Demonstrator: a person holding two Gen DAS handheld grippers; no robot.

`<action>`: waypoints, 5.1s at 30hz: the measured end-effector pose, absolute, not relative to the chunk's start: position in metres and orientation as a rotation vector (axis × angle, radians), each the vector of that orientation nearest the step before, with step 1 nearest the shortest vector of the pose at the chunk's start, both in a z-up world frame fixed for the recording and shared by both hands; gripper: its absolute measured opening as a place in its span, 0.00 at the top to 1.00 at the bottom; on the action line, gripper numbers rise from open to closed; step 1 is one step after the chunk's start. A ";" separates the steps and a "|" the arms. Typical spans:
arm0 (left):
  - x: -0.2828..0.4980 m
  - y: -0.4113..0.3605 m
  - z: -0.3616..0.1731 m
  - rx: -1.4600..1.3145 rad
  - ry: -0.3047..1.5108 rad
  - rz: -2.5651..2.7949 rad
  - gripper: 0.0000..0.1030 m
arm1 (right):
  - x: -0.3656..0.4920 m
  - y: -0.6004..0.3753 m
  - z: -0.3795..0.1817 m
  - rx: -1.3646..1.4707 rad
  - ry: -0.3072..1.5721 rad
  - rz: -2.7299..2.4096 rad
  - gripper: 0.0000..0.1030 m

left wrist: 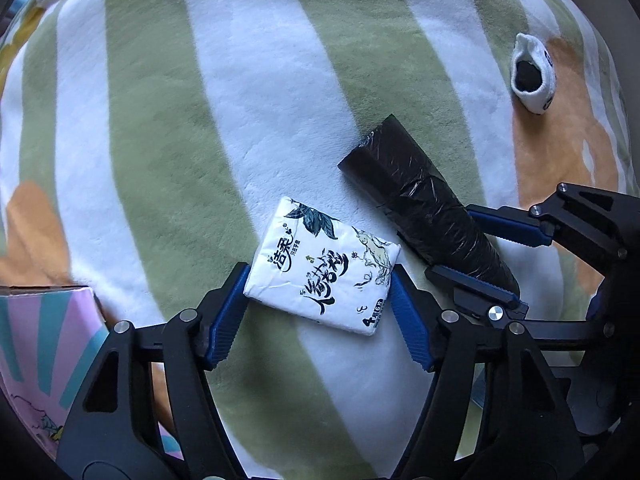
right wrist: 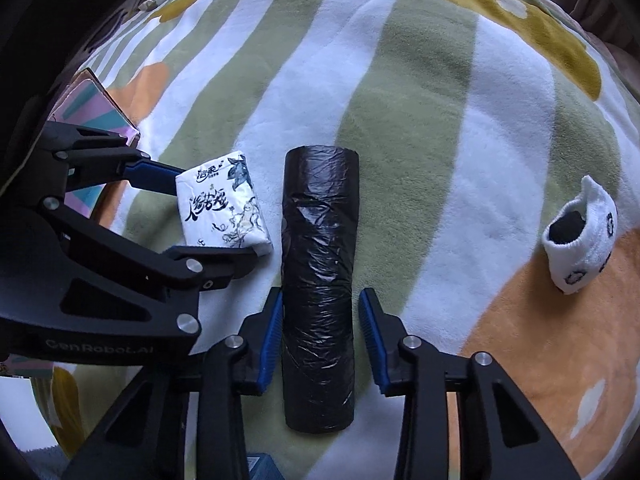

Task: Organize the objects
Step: 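Grasp the white tissue pack with left tool while right tool grasps black rolled bag, then lift the tissue pack and black bag and carry both over the box, then release the tissue pack from left tool while right tool drops black bag in box, then withdraw both open tools from the box toward the blue box and toy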

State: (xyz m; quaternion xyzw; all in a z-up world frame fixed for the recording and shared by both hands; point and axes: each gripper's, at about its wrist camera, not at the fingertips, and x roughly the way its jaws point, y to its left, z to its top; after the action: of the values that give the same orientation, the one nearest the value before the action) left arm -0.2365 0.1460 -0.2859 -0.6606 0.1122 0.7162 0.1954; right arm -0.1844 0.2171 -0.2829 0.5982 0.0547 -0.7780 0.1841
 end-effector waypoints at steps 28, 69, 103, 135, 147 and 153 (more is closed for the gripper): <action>-0.216 0.115 -0.188 -1.737 0.118 2.146 0.39 | -0.141 0.240 -0.183 1.680 0.099 -2.349 0.73; -0.045 0.022 -0.036 -1.587 -0.141 2.461 0.39 | -0.027 0.205 -0.039 1.662 -0.039 -2.627 0.73; -0.010 -0.142 -0.139 -2.039 -0.623 2.650 0.39 | -0.142 -0.053 -0.132 1.557 0.392 -2.011 0.73; -0.036 -0.136 -0.190 -2.140 -0.625 2.563 0.00 | -0.170 -0.099 -0.204 1.509 0.544 -1.839 0.11; -0.032 -0.132 -0.176 -2.093 -0.606 2.590 0.00 | -0.157 -0.087 -0.182 1.505 0.520 -1.861 0.11; -0.031 -0.126 -0.146 -2.036 -0.537 2.601 0.00 | -0.148 -0.068 -0.149 1.522 0.477 -1.915 0.11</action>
State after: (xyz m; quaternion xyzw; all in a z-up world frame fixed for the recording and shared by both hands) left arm -0.0312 -0.1259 -0.1456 -0.6052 -0.1596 0.7732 -0.1020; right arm -0.1485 -0.0679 -0.1495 0.5789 0.1815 -0.7282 0.3189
